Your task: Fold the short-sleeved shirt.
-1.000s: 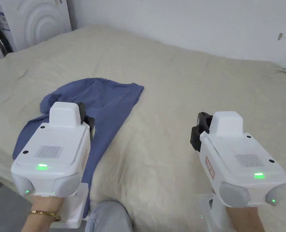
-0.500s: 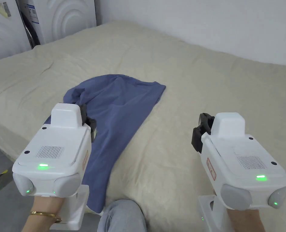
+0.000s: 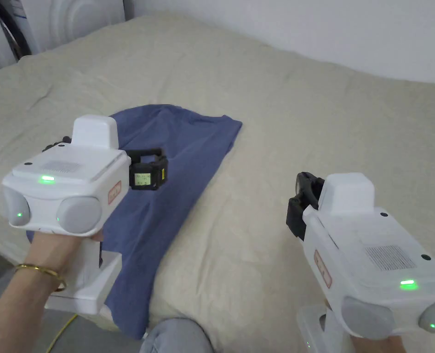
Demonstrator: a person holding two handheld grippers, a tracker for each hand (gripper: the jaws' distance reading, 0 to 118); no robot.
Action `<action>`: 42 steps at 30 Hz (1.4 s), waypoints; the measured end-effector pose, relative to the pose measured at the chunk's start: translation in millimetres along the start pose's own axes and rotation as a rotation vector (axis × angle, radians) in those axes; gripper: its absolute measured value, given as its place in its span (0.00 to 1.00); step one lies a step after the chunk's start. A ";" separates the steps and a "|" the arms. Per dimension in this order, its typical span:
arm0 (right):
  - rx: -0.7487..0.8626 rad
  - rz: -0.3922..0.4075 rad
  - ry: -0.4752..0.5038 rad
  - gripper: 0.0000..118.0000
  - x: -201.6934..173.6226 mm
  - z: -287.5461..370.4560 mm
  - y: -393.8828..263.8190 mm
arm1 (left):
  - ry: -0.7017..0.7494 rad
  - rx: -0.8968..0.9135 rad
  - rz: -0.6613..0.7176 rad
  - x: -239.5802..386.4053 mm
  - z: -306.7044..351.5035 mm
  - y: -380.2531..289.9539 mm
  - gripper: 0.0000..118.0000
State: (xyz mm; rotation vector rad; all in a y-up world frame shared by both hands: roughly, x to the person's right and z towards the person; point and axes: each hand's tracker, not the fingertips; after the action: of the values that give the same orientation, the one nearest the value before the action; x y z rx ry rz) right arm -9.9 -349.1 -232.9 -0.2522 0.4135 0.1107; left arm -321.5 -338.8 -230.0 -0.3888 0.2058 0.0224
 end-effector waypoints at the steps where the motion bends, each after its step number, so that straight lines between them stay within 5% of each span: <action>1: -0.005 -0.002 -0.001 0.00 1.5 -4.3 -0.1 | -0.008 -0.013 -0.006 -1.3 -13.3 6.3 1.00; 12: -0.058 -0.034 -0.064 0.00 24.3 -54.0 -7.7 | -0.139 -0.371 -0.049 2.1 -222.6 59.1 1.00; 23: -0.143 -0.044 -0.098 0.00 49.4 -89.7 -39.5 | -0.057 -0.734 -0.180 16.6 -378.2 32.1 1.00; 32: -0.177 -0.055 -0.102 0.00 61.5 -98.5 -57.0 | -0.133 -0.777 -0.116 14.1 -398.1 16.4 0.59; 35: -0.182 -0.071 -0.102 0.00 63.1 -99.0 -59.9 | -0.093 -0.728 -0.197 16.0 -395.0 16.5 0.00; 42: -0.182 -0.062 -0.104 0.00 62.4 -87.6 -53.6 | -0.068 -0.643 -0.089 22.2 -362.3 27.6 0.00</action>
State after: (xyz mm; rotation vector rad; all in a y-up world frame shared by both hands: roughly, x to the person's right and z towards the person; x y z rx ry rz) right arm 21.8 -420.5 -324.2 -0.4360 0.2917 0.1000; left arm -372.1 -450.7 -572.7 -1.0357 0.1092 0.0139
